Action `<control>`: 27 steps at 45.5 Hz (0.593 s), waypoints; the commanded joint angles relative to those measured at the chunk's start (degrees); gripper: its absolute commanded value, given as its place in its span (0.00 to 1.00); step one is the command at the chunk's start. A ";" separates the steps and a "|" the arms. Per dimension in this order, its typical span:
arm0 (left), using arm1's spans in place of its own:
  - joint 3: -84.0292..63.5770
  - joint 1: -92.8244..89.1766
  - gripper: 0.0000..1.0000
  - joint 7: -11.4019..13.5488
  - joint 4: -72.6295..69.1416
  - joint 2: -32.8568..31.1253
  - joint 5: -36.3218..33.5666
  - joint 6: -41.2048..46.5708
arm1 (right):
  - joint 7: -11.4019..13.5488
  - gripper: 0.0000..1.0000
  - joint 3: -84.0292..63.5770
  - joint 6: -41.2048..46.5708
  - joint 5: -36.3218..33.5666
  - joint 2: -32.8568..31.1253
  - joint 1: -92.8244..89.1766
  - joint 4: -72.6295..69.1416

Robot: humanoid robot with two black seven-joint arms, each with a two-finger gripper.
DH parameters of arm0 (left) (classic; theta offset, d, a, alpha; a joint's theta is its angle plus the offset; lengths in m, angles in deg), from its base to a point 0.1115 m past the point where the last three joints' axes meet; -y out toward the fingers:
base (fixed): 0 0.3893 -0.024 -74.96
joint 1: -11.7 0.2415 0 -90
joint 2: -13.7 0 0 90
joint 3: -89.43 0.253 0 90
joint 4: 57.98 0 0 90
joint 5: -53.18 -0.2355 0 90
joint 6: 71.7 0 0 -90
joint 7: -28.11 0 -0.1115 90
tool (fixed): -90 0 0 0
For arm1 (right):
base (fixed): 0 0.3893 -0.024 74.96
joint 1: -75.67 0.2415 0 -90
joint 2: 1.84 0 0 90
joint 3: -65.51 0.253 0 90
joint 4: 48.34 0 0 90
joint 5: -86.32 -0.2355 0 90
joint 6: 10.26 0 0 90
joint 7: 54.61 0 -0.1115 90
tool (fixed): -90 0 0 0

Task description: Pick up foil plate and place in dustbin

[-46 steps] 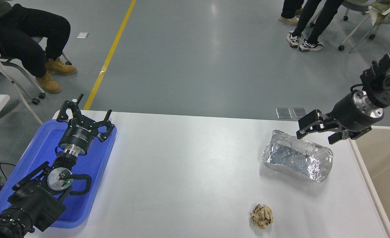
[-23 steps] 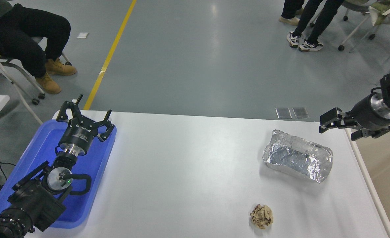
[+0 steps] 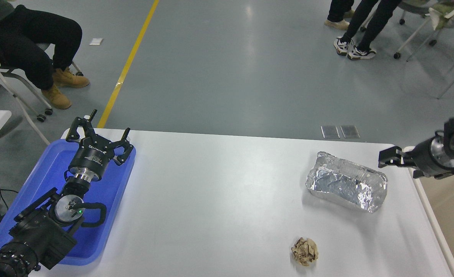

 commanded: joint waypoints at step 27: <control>-0.08 0.00 1.00 0.03 0.00 0.00 -0.01 0.00 | -0.67 0.96 11.17 -17.26 0.01 6.30 -19.93 12.62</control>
